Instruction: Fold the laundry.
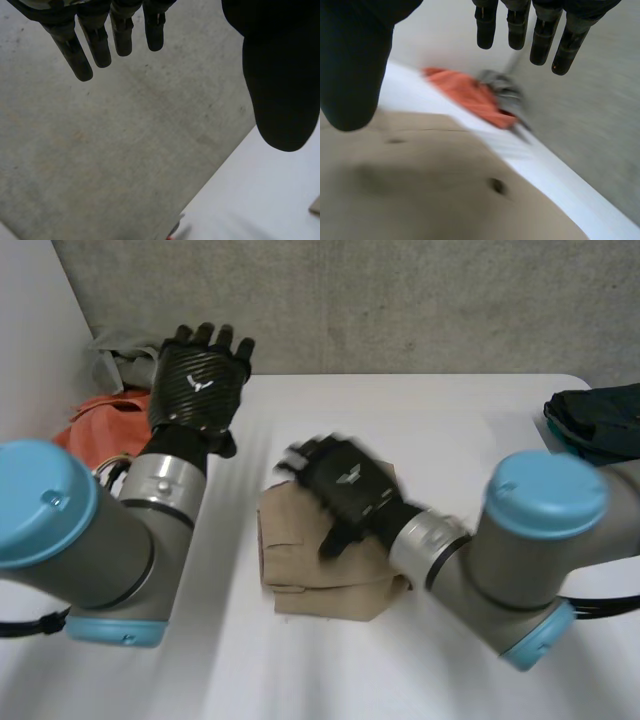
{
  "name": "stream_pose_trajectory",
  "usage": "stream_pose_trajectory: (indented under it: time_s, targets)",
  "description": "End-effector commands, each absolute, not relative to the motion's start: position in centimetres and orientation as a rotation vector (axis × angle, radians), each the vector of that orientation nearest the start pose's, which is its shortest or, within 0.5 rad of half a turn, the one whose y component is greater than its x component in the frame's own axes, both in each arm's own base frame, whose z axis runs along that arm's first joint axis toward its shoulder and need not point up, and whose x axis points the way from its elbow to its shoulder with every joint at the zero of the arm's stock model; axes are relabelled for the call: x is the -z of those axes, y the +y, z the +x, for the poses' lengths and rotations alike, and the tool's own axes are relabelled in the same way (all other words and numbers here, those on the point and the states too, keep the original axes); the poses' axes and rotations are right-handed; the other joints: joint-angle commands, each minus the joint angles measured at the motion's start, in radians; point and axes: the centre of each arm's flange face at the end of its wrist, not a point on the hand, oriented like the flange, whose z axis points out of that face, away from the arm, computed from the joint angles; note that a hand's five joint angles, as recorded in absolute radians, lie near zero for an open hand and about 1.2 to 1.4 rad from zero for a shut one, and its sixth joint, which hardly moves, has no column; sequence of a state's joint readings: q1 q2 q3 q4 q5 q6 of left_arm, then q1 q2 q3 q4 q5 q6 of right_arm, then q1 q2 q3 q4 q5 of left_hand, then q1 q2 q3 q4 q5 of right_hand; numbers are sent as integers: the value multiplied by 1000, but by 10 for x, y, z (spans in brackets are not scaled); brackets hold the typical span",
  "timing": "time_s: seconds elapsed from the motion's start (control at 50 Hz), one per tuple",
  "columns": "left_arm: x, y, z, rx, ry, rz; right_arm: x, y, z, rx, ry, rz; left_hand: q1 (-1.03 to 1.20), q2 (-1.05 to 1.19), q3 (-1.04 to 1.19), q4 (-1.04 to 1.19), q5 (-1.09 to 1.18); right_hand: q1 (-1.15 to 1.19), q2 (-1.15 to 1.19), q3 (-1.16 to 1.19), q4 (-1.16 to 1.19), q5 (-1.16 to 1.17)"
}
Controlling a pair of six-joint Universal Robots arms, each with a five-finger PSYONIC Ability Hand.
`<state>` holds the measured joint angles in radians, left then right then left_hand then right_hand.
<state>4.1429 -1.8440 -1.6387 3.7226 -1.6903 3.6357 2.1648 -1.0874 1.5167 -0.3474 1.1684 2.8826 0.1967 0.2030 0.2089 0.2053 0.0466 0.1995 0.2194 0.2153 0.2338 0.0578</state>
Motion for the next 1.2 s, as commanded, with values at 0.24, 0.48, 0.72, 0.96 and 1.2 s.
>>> stream_pose_trajectory:
  time_s: [0.24, 0.48, 0.72, 0.96, 1.2]
  targets:
    - [-155, -250, -362, 2000, 2334, 1171, -173, -281, 317, 1532, 2158, -875, -22, -28, -34, -31, -47, -25, -45, -41, -59, -58]
    - [-138, -244, -349, 1763, 2437, 1236, -136, -292, 316, 1512, 2316, -1150, -7, -13, -19, -15, -31, -25, -45, -41, -59, -58]
    - [-239, -233, -347, 2150, 2304, 1310, -196, -281, 304, 1775, 2161, -1064, -1, -7, -13, -9, -25, -25, -45, -41, -59, -58]
    - [-286, -198, -326, 2293, 2299, 1783, -172, -211, 296, 1805, 1975, -1152, 5, -1, -7, -4, -19, -25, -45, -41, -59, -58]
    - [-289, -193, -320, 2287, 2315, 1864, -119, -189, 313, 1772, 1875, -1254, 8, 2, -4, -1, -16, -25, -45, -41, -59, -58]
